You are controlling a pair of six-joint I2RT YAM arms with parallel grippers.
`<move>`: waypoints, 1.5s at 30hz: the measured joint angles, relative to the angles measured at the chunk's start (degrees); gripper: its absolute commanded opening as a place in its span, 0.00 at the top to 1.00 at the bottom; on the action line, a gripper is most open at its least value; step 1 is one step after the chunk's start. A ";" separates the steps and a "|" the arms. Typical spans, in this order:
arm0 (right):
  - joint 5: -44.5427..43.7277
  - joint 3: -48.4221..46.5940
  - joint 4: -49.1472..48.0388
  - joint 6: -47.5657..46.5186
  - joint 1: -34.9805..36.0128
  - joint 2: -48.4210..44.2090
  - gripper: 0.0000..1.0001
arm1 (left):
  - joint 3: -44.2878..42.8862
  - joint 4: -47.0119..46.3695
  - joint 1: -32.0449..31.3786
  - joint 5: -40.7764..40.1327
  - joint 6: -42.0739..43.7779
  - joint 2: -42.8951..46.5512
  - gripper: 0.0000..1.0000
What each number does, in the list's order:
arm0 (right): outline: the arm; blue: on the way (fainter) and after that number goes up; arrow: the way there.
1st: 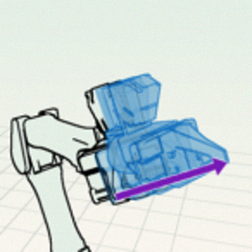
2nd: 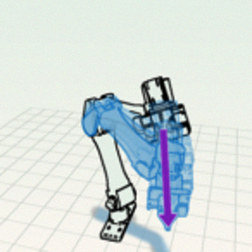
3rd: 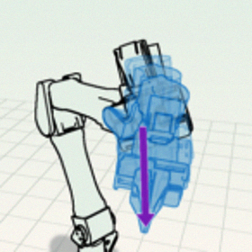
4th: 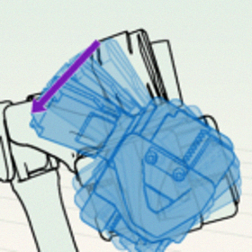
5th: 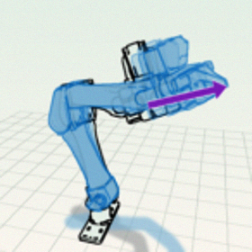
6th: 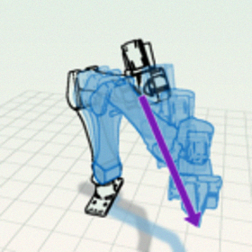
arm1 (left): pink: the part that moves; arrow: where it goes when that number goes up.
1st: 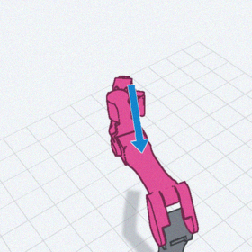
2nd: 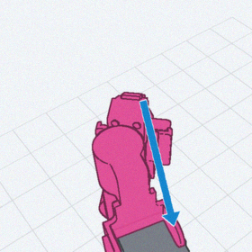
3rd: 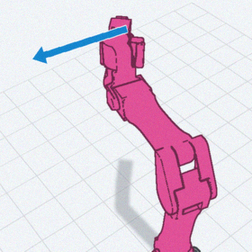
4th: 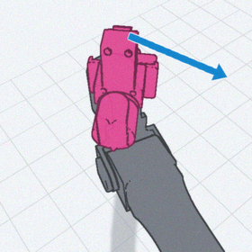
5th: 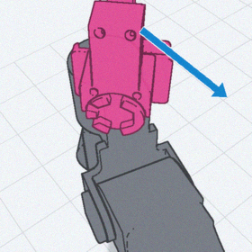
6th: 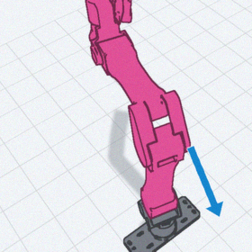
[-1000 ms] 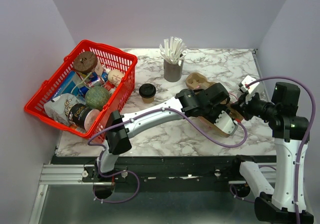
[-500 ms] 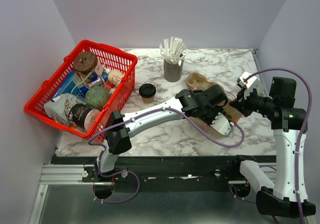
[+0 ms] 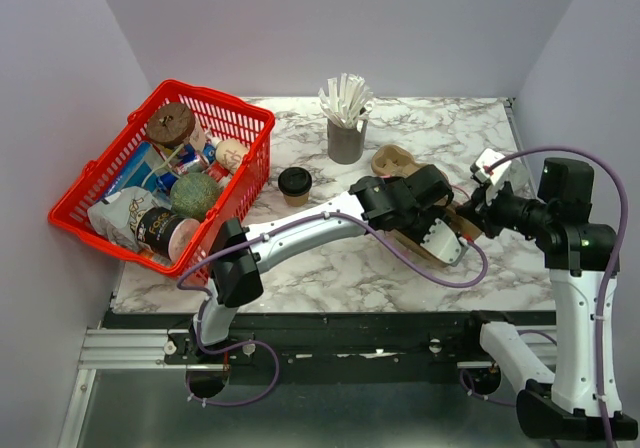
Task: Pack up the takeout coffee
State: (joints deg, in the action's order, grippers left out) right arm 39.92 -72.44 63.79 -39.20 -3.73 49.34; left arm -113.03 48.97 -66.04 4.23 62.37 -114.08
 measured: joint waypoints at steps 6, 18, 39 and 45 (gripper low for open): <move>0.00 0.28 0.42 0.81 1.84 -1.51 0.99 | -0.20 -1.07 0.09 -1.68 -0.35 -0.59 1.00; -0.48 0.66 0.59 0.79 2.64 -0.96 1.00 | -1.81 2.25 0.09 -2.05 -0.39 -2.19 1.00; -1.01 0.66 1.90 -2.97 3.10 0.11 0.99 | -1.60 5.11 0.92 -7.28 7.48 -2.75 1.00; -1.03 0.59 1.92 -2.69 3.30 0.15 0.99 | 0.42 1.40 0.87 -9.42 7.04 -3.23 1.00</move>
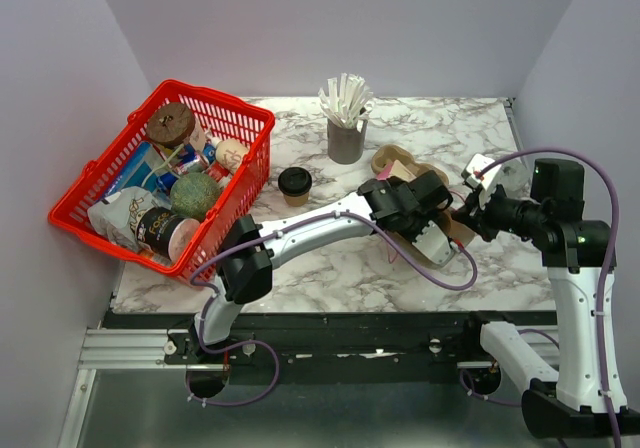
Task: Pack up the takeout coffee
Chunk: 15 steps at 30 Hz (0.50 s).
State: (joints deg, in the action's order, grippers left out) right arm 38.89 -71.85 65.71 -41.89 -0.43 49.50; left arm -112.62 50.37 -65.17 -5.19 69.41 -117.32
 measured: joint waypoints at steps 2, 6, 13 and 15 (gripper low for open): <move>0.00 -0.09 0.00 0.50 0.00 0.17 0.99 | 0.57 -1.01 -0.11 -0.31 -0.33 -0.15 1.00; 0.00 -0.11 -0.02 2.14 0.00 0.83 0.99 | 1.01 -2.03 -0.28 -0.31 -1.81 -0.35 1.00; -0.57 -0.87 1.29 4.94 0.00 2.16 0.99 | 1.01 -2.95 -0.31 2.03 -7.39 -0.37 1.00; -0.76 -2.03 2.05 5.35 0.00 2.97 0.99 | 1.01 -2.95 -0.31 3.48 -9.11 -0.35 1.00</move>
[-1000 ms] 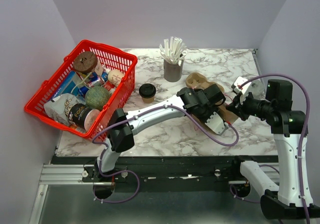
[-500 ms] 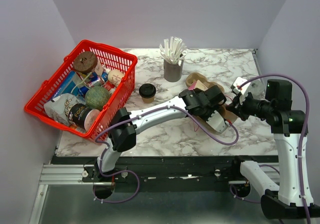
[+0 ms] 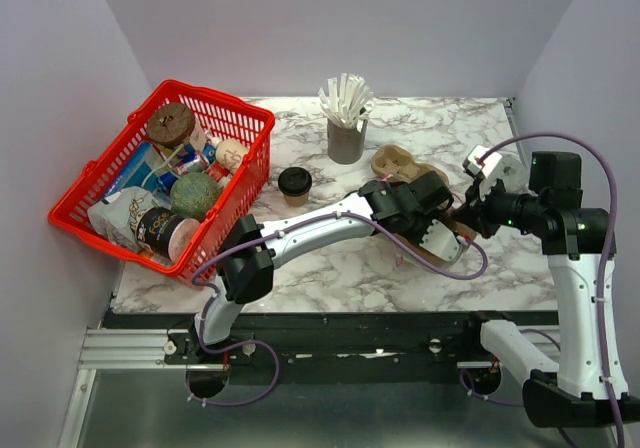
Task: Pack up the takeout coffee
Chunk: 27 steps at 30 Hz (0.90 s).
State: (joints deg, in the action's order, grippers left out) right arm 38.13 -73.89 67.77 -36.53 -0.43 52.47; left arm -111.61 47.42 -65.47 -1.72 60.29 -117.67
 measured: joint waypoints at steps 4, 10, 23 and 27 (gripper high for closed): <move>-0.17 -2.23 2.21 0.74 0.00 2.08 1.00 | 0.31 0.35 -0.04 2.69 -2.93 0.04 1.00; 0.31 -5.75 5.88 0.35 0.00 5.84 0.99 | 0.79 2.12 -0.24 5.66 -3.89 0.04 1.00; 0.68 -6.21 7.74 -3.80 0.00 8.24 0.99 | 0.79 4.68 -0.26 9.60 -0.20 0.04 0.81; 0.74 -6.16 7.78 -3.80 0.00 8.66 1.00 | 0.79 4.63 -0.13 9.55 -1.25 0.04 0.58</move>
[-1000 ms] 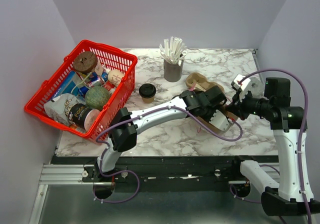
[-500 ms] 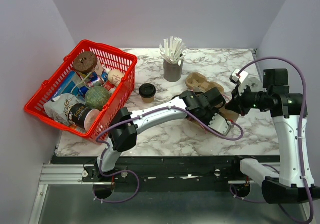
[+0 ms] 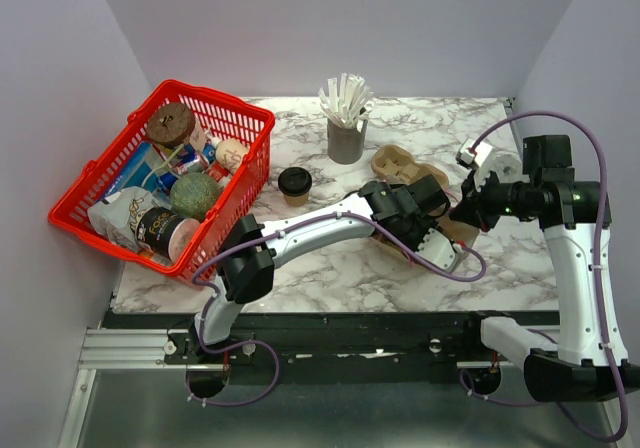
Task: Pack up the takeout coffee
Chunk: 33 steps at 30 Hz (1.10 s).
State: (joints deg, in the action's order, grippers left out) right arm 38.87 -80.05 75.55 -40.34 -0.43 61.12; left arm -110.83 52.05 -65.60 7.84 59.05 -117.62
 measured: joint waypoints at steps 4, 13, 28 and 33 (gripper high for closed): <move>0.02 0.09 0.07 0.26 0.00 0.07 0.99 | 0.31 -0.28 0.24 -0.07 -0.46 0.00 0.50; 0.00 0.09 0.11 0.26 0.00 1.42 0.99 | 1.64 -1.84 0.42 -0.28 -1.49 0.00 0.37; -0.50 -0.17 0.13 0.92 -0.02 2.91 0.99 | 1.05 -2.95 1.49 0.81 -6.38 0.22 0.15; -2.32 -1.46 -0.98 1.60 -0.02 4.09 1.00 | -0.76 -4.20 4.66 8.83 -16.02 2.47 0.15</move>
State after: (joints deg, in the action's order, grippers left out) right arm 36.56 -81.52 74.56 -38.74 -0.45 65.21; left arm -111.59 47.86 -60.95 16.67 43.03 -115.15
